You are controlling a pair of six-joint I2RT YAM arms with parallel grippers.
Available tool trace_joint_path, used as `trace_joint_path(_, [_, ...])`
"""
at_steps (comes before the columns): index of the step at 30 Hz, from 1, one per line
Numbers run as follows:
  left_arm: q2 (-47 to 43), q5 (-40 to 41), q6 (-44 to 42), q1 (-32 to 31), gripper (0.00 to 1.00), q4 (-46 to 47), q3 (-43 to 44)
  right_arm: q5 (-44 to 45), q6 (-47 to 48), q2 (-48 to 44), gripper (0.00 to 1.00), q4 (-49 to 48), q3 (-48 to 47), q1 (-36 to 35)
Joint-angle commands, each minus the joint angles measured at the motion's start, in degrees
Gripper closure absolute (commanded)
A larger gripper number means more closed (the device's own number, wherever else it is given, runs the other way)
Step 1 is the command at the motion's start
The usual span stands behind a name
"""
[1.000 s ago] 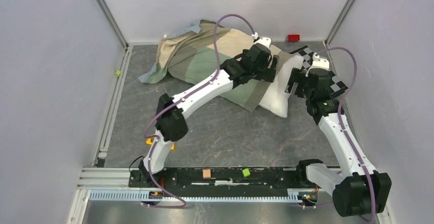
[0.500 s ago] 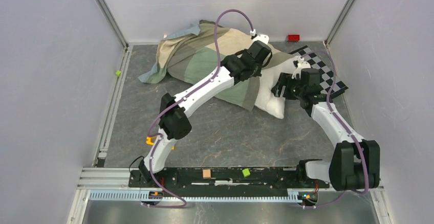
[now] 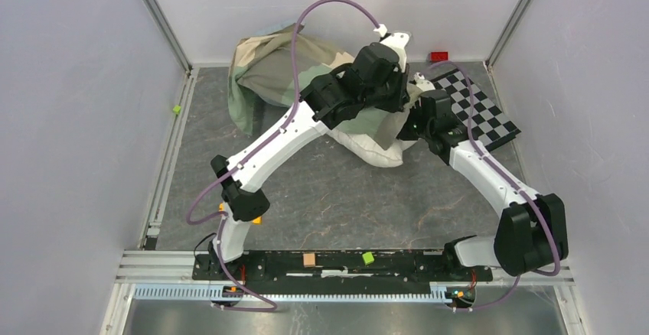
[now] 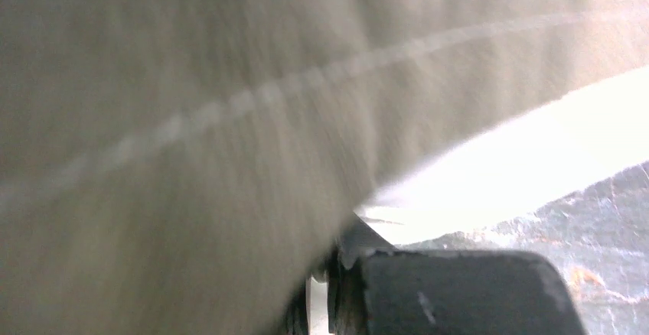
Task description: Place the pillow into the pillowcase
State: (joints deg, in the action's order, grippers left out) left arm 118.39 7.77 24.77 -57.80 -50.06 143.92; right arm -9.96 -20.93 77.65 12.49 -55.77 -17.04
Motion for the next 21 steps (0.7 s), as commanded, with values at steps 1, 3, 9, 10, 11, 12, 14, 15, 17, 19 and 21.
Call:
trace_joint_path(1, [-8.56,-8.10,11.32,1.76,0.97,10.55,-9.47,3.66,-2.26,-4.03,1.00,-6.44,1.72,-0.45])
trace_joint_path(3, [-9.47,-4.17,12.01,2.41,0.98,8.94,-10.23,4.89,-1.48,-5.83,0.98,-5.74,3.17,-0.45])
trace_joint_path(9, [-7.92,-0.74,13.29,5.34,0.97,2.93,-5.14,11.34,4.20,-17.02,0.43,-4.49,6.91,-3.29])
trace_joint_path(10, [-8.40,-0.67,13.37,5.62,0.97,3.02,-5.14,12.93,5.70,-18.85,0.31,-4.62,7.47,-4.39])
trace_joint_path(11, [-8.76,-0.70,13.24,5.84,0.97,3.13,-5.14,13.96,7.12,-21.02,0.22,-5.38,8.18,-5.40])
trace_joint_path(12, [-9.06,-0.79,13.11,6.08,0.98,3.12,-4.97,14.81,9.13,-22.63,0.13,-6.73,9.41,-6.72])
trace_joint_path(14, [-9.78,-0.92,13.10,6.67,0.97,3.22,-4.77,17.09,12.77,-25.55,0.02,-9.14,11.79,-9.70])
trace_joint_path(15, [-10.05,-1.25,13.18,7.01,0.97,3.22,-4.63,18.56,14.53,-25.92,0.02,-9.48,12.43,-11.10])
trace_joint_path(17, [-10.32,-1.66,13.26,7.49,0.97,3.24,-4.27,22.67,18.05,-25.38,0.02,-10.30,14.08,-15.38])
trace_joint_path(19, [-10.66,-2.09,13.21,7.95,0.98,3.22,-3.96,27.66,19.98,-23.69,0.02,-11.85,16.63,-18.09])
trace_joint_path(21, [-10.96,-2.46,13.20,8.38,0.98,3.22,-3.65,28.74,19.59,-21.05,0.02,-12.05,18.01,-18.57])
